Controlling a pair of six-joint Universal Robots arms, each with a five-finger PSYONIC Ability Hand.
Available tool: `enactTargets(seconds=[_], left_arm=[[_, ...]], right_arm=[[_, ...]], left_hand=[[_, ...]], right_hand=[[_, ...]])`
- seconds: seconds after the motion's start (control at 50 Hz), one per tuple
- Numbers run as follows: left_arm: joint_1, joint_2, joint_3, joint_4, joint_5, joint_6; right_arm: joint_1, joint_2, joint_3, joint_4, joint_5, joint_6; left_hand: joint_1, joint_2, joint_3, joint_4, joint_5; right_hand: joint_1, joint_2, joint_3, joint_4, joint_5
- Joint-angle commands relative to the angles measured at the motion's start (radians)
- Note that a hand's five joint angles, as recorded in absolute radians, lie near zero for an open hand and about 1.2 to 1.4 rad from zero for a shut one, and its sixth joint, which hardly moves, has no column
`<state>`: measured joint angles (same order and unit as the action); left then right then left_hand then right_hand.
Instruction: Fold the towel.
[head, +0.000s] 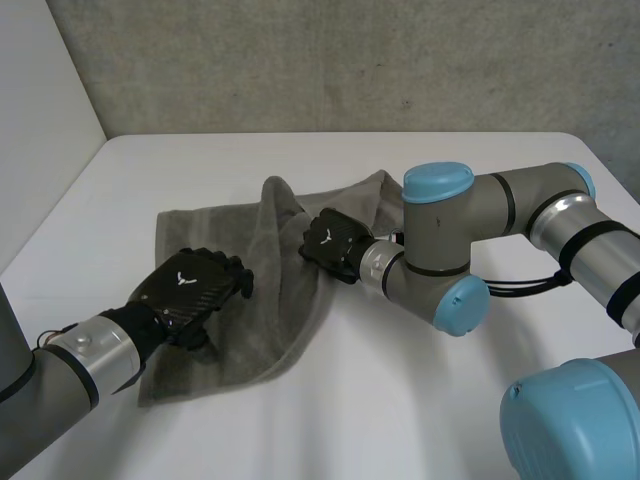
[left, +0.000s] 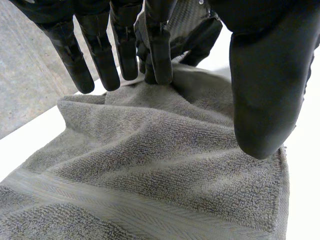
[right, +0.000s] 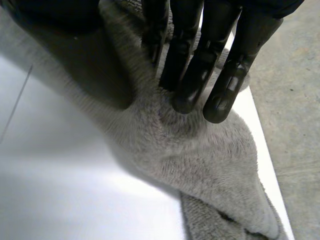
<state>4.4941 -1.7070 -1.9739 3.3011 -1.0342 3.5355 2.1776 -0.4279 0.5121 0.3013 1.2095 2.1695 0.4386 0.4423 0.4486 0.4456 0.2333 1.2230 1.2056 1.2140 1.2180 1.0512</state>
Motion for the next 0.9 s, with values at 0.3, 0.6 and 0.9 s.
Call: enactTargets(seconds=[0.3,0.6,0.9], left_arm=[[-0.036,-0.013,-0.043,0.011,-0.003,-0.173],[-0.062,-0.123,-0.002,0.029,-0.033,-0.368],[-0.087,-0.183,0.023,0.071,-0.141,-0.434]], right_arm=[[0.048,-0.272,0.215,-0.111,0.222,0.426],[0.067,-0.416,0.43,-0.133,0.318,0.55],[0.054,-0.545,0.605,-0.192,0.302,0.648]], left_hand=[[-0.043,-0.047,-0.053,-0.05,-0.012],[-0.031,-0.035,-0.041,-0.038,-0.001],[-0.002,-0.006,-0.012,-0.009,0.029]], right_hand=[[0.173,0.191,0.182,0.178,0.171],[0.173,0.191,0.182,0.178,0.171],[0.173,0.191,0.182,0.178,0.171]])
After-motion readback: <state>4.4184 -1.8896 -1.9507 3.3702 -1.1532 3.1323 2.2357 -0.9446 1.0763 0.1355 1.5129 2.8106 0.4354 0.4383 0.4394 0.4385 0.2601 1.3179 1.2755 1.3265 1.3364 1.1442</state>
